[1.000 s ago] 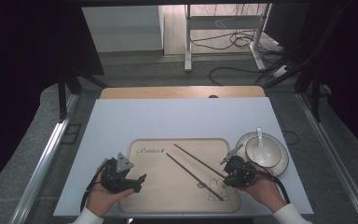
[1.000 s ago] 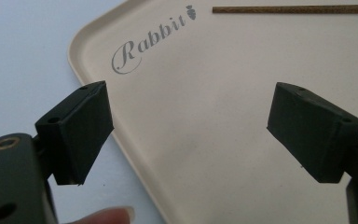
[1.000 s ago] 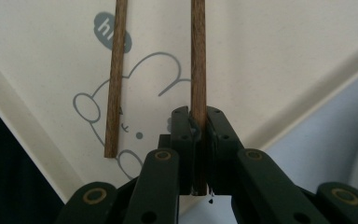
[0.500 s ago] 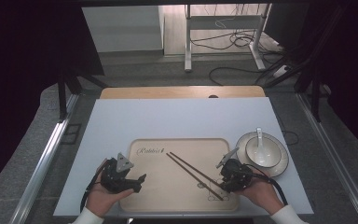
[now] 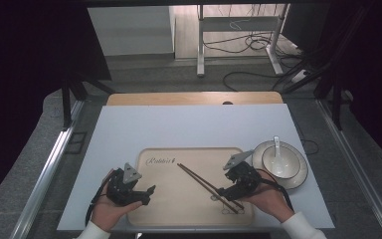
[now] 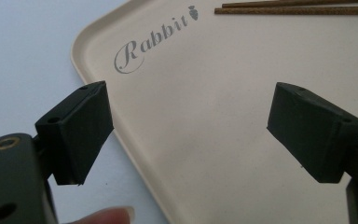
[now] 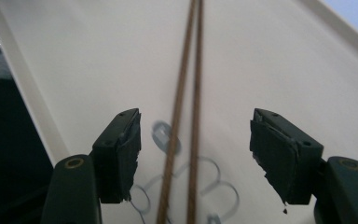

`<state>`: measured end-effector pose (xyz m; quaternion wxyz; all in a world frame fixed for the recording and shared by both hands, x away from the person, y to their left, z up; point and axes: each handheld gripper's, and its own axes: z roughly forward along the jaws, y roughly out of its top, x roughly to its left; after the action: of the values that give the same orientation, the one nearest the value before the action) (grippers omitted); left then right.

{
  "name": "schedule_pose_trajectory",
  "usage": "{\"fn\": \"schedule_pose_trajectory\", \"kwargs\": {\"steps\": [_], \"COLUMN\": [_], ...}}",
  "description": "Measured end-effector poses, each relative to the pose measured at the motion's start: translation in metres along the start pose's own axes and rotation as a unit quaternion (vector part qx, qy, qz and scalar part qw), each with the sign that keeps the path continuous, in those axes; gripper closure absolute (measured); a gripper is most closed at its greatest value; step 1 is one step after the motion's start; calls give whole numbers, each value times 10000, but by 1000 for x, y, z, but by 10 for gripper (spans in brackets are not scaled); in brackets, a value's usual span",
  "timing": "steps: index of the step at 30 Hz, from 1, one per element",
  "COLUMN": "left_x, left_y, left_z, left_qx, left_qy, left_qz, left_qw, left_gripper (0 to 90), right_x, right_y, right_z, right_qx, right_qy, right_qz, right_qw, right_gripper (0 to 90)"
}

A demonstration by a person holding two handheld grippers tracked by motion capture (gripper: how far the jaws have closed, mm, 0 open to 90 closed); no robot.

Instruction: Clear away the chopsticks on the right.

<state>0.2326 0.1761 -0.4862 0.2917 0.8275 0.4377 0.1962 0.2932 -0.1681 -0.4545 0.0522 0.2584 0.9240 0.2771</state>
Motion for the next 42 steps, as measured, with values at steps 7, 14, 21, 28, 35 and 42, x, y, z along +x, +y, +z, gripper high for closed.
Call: {"fn": "schedule_pose_trajectory", "kwargs": {"steps": [7,14,21,28,35,42], "left_x": [-1,1,1,2,4,4], "left_y": [0,-1,-1,-2,-3,-3], "left_z": [-1,-1,-1,-2,-2,-2], "left_qx": [-36,-35,-25,-40,-37,-33], "left_qy": [-22,-24,-32,-29,-20,-14], "left_qz": [4,2,33,35,34,42], "left_qw": [10000,10000,10000,10000,10000,10000], "left_gripper": [140,140,141,141,142,142], "right_x": [-1,-1,2,-7,-17,-36], "right_y": [31,69,92,103,101,93], "right_z": [14,53,93,118,124,118], "right_qx": [-23,249,538,665,723,710], "right_qy": [425,843,840,708,570,292], "right_qz": [73,88,-24,76,276,527], "right_qw": [9991,9961,9950,9952,9954,9957], "right_gripper": [502,751,889,891,891,891]}}
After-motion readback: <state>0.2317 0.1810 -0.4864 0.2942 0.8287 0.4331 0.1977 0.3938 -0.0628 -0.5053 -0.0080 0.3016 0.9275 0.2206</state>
